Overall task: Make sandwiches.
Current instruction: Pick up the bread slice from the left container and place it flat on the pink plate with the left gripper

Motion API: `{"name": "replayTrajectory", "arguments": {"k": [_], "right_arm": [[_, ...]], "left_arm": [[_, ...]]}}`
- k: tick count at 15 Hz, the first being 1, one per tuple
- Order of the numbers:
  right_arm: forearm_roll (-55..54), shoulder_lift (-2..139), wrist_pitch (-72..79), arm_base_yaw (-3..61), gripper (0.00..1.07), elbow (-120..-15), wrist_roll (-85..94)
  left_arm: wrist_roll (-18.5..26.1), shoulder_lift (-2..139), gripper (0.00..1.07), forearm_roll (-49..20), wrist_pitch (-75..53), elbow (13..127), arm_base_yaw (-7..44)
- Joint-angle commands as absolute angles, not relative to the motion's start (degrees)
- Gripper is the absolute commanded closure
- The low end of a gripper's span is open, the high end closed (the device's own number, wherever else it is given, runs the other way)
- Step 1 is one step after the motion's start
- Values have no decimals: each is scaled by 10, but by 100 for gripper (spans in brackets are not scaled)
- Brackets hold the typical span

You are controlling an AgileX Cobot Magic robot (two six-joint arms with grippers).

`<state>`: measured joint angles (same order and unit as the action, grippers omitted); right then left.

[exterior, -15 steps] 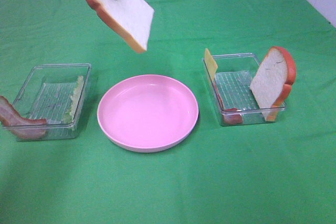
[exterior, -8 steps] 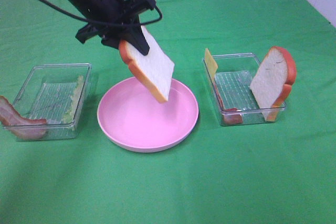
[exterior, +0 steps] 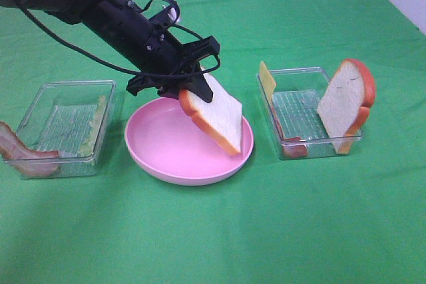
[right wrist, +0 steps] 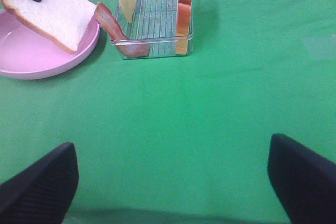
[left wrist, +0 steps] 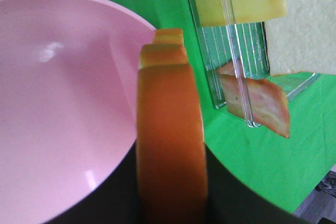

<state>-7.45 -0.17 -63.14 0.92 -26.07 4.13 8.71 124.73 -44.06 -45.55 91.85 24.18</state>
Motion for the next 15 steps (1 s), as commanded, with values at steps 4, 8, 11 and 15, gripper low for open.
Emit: {"name": "replayTrajectory", "arguments": {"k": [4,8,11,15], "right_arm": [[-76,-20,-631,8,13,-258,49],[-76,-20,-631,8,13,-258,49],[-76,-20,-631,8,13,-258,49],[-76,-20,-631,8,13,-258,49]], "left_arm": [[66,1249,107,-433,-472,915,247],[22,1232,107,-386,-493,915,247],[5,1226,107,-356,-491,915,247],[5,1230,107,-367,-478,915,247]]}}
